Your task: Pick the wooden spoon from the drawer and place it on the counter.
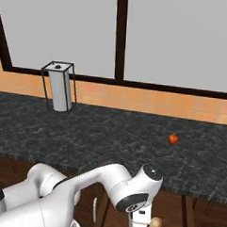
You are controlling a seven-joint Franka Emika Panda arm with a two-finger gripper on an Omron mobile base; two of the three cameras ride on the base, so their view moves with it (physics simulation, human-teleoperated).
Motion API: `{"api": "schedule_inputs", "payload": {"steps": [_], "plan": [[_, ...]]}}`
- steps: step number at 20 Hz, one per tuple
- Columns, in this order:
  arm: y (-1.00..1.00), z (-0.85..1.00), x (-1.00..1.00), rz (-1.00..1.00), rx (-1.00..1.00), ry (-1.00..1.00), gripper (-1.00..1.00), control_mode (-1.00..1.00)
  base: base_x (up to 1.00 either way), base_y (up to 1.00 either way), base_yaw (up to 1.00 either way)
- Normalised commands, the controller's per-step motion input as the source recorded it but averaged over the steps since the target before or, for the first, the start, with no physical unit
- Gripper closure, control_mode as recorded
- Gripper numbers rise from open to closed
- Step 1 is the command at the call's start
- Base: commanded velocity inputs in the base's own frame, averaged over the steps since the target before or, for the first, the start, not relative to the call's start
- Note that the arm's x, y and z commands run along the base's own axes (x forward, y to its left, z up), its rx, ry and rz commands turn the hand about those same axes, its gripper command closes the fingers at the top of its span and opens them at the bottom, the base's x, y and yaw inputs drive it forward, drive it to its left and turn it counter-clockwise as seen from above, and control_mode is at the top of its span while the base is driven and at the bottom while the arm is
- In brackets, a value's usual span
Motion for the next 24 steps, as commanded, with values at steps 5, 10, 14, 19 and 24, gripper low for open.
{"api": "schedule_inputs", "payload": {"steps": [5, 10, 14, 19, 24], "plan": [[-0.26, -0.51, 0.49, 0.24, 0.07, 0.14, -1.00, -1.00, 0.00, 0.00, 0.00], [-0.27, -0.57, 0.14, 0.18, 0.08, 0.05, -1.00, -1.00, 0.00, 0.00, 0.00], [-0.36, -0.57, 0.00, 0.08, 0.00, 0.02, -1.00, -1.00, 0.00, 0.00, 0.00], [0.00, -0.46, 0.17, 0.02, -0.01, 0.01, -1.00, -1.00, 0.00, 0.00, 0.00], [-0.33, -0.65, 0.02, 0.03, -0.05, 0.00, -1.00, -1.00, 0.00, 0.00, 0.00]]}}
